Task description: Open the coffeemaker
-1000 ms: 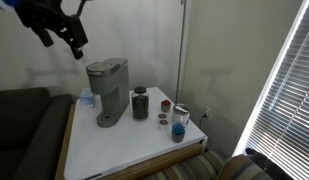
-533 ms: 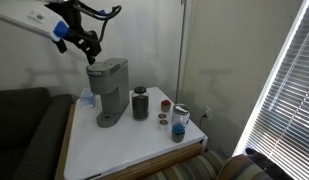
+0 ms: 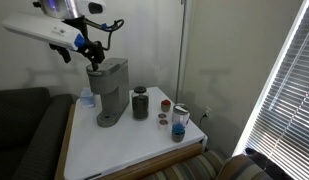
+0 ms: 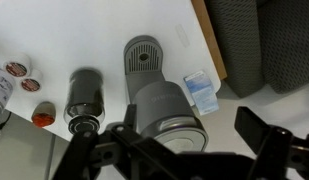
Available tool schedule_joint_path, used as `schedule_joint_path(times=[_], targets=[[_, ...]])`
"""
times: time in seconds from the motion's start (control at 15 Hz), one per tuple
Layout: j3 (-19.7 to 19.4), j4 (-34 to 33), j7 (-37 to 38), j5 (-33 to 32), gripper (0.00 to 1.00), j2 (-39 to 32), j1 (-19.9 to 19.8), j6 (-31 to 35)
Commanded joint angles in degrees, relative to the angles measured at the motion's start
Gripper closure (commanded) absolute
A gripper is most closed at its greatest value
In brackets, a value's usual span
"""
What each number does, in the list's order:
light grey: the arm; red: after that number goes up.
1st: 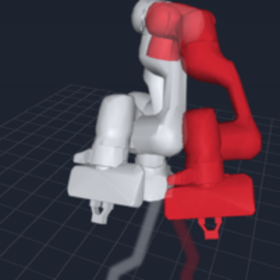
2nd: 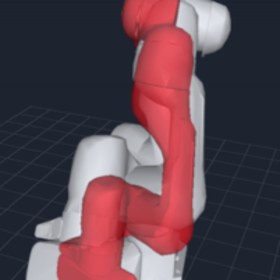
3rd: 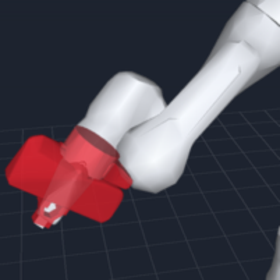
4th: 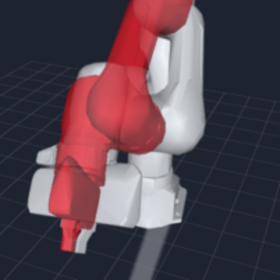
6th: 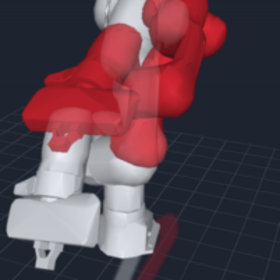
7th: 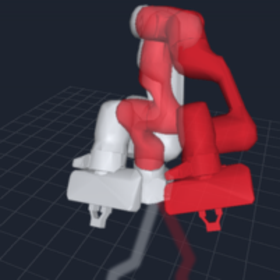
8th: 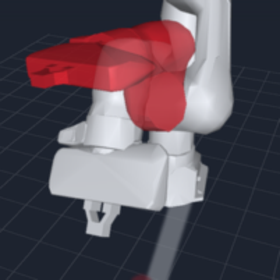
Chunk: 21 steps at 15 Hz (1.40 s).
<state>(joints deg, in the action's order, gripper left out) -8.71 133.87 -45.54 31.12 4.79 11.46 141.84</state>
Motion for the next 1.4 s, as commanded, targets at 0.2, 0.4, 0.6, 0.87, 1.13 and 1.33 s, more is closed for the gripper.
schedule_joint_path(times=[0.2,0.4,0.6,0.87,1.13,1.33], targets=[[5.9,-10.1,-6.4,1.1,0.0,-12.5,-6.0,-0.6],[8.5,-13.9,-5.7,0.5,0.0,-16.2,-8.5,-1.4],[10.4,-16.7,-4.6,-1.6,0.0,-18.8,-10.4,-3.4],[10.3,-17.0,1.3,-9.5,0.33,-18.8,-11.3,-8.5],[11.3,-17.3,2.5,-10.8,0.62,-18.6,-12.5,-11.6],[13.0,-18.4,1.3,-7.6,0.82,-19.9,-12.7,-10.5]])
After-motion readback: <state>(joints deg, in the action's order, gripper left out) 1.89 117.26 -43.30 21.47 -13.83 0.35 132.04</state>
